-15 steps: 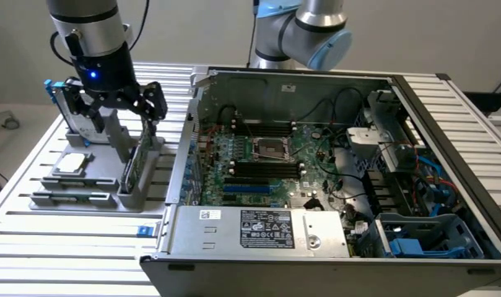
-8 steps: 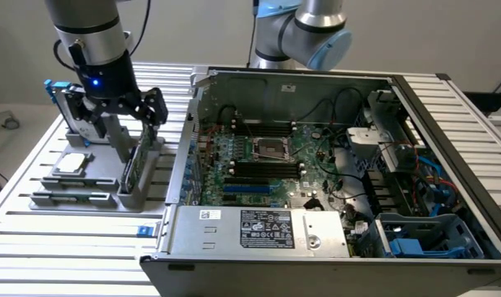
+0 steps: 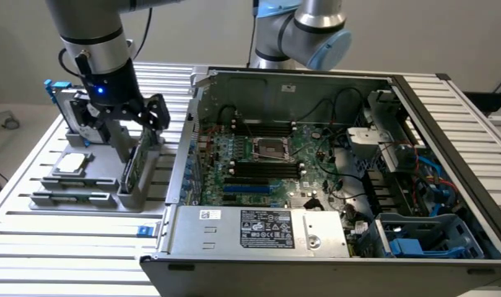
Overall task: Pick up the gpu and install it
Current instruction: 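Pick up the gpu and move the gpu toward the slot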
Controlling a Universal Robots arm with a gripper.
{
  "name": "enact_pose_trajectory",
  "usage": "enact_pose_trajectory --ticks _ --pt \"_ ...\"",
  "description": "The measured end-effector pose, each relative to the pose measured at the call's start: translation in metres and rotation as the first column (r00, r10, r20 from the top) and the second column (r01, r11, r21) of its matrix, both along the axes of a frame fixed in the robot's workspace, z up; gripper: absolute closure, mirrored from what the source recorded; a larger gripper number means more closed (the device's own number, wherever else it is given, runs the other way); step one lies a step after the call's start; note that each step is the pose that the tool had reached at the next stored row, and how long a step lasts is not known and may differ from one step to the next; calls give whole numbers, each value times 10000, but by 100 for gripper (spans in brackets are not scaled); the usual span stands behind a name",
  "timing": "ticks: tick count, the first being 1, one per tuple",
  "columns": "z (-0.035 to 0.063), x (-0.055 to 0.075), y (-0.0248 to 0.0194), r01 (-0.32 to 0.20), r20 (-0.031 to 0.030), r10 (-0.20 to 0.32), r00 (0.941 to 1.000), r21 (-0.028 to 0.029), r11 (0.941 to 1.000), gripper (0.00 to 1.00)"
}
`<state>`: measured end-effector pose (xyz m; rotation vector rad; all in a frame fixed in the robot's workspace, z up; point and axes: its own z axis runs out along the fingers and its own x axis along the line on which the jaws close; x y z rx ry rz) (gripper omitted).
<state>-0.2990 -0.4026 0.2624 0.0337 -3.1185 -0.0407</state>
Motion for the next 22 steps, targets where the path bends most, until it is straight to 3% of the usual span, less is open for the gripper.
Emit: enact_pose_trajectory --ticks 19,22 --pt "-346 -12 1 -26 48 26 10000 -2 10000 1" --pt "-353 -12 1 -25 47 26 10000 -3 10000 1"
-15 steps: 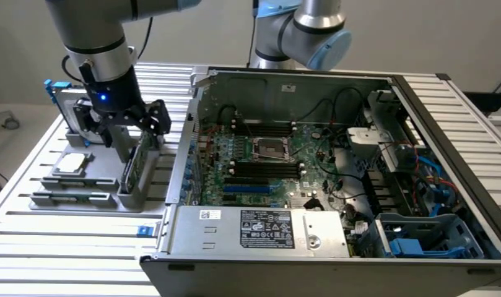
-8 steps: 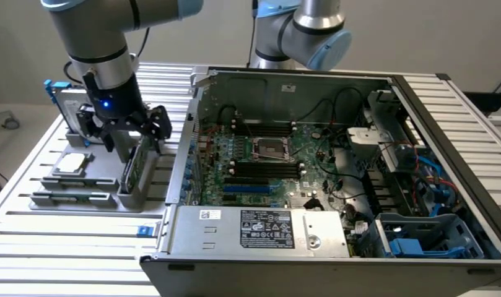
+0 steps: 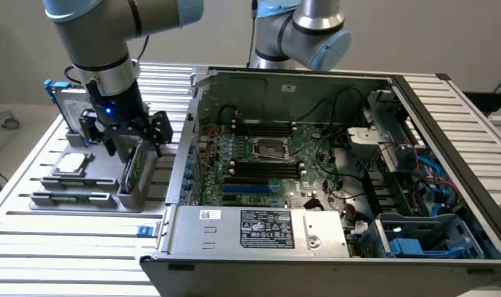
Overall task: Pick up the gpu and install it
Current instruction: 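Pick up the gpu and move the gpu toward the slot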
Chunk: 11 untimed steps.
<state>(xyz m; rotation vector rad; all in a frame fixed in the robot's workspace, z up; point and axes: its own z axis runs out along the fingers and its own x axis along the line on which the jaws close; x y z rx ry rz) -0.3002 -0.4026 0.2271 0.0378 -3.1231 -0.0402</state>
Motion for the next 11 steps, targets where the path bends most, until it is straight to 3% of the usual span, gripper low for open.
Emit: enact_pose_trajectory --ticks 11 --pt "31 13 -33 5 -54 -5 10000 2 10000 1"
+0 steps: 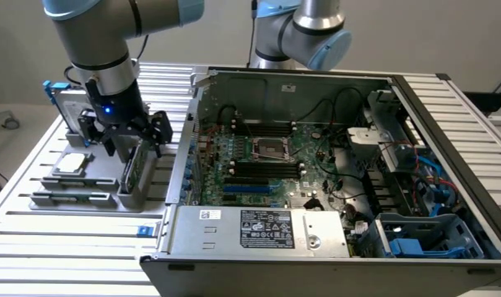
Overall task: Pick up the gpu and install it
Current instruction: 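Pick up the gpu and move the gpu toward the slot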
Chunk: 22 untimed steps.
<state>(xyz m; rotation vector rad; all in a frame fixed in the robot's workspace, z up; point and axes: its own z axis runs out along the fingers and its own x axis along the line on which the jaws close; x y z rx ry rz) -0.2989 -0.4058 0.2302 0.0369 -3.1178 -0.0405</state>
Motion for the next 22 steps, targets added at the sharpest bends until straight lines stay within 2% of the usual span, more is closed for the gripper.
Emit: enact_pose_trajectory --ticks 11,13,14,16,18,19,22 --pt "9 17 -24 33 -25 -33 10000 -1 10000 1" --pt "9 26 -26 47 -43 -47 10000 -1 10000 9" --pt "9 29 -27 53 -54 -53 10000 -1 10000 9" --pt "16 31 -26 63 -68 -63 10000 -4 10000 22" --pt "38 31 -27 65 -68 -65 10000 -2 10000 22" --pt "54 32 -27 66 -68 -66 10000 -1 10000 28" --pt "94 32 -31 85 -77 -85 9999 0 10000 30"
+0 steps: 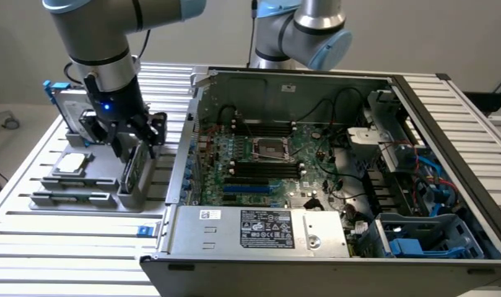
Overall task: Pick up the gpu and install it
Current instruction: 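Pick up the gpu and move the gpu toward the slot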
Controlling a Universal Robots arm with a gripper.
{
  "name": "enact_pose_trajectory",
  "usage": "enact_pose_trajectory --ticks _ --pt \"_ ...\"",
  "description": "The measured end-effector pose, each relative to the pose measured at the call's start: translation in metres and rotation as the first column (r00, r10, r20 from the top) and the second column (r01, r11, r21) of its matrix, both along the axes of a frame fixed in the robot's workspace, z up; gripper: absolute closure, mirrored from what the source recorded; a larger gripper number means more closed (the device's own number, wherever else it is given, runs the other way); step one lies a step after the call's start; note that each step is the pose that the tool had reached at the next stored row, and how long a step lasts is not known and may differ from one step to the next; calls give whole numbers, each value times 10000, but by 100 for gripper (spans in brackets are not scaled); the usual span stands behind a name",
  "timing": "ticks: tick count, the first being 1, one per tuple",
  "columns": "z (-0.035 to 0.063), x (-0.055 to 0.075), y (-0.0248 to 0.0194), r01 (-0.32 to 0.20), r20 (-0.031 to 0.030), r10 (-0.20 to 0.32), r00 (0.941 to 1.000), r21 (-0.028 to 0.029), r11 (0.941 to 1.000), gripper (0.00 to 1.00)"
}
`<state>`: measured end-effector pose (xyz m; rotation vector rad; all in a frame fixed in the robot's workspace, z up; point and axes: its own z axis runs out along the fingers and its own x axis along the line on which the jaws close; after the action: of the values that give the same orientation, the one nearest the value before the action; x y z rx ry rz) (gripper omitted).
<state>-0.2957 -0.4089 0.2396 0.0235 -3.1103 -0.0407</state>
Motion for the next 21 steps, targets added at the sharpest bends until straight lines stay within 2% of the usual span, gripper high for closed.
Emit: enact_pose_trajectory --ticks 1,2,3,4,6,7,9,10,13,14,15,16,21 --pt "0 0 0 12 1 -12 10000 3 10000 30" --pt "0 0 0 22 1 -22 10000 5 10000 37" --pt "0 0 0 30 1 -30 10000 5 10000 37" --pt "2 -1 -1 35 -4 -35 10000 4 10000 44" --pt "18 -1 -2 49 -18 -49 10000 2 10000 46" --pt "26 -1 -1 53 -16 -53 10000 5 10000 52" --pt "38 0 -1 59 -15 -59 10000 8 10000 52" --pt "42 0 -3 62 -15 -62 10000 10 10000 59" --pt "51 0 -8 78 -28 -78 10000 10 10000 61" --pt "53 -1 -9 85 -31 -85 10000 9 10000 68" --pt "53 0 -10 89 -31 -89 10000 10 10000 68" --pt "54 0 -11 93 -31 -93 10000 9 10000 73" --pt "52 0 -16 104 -43 -104 9999 13 9999 73"
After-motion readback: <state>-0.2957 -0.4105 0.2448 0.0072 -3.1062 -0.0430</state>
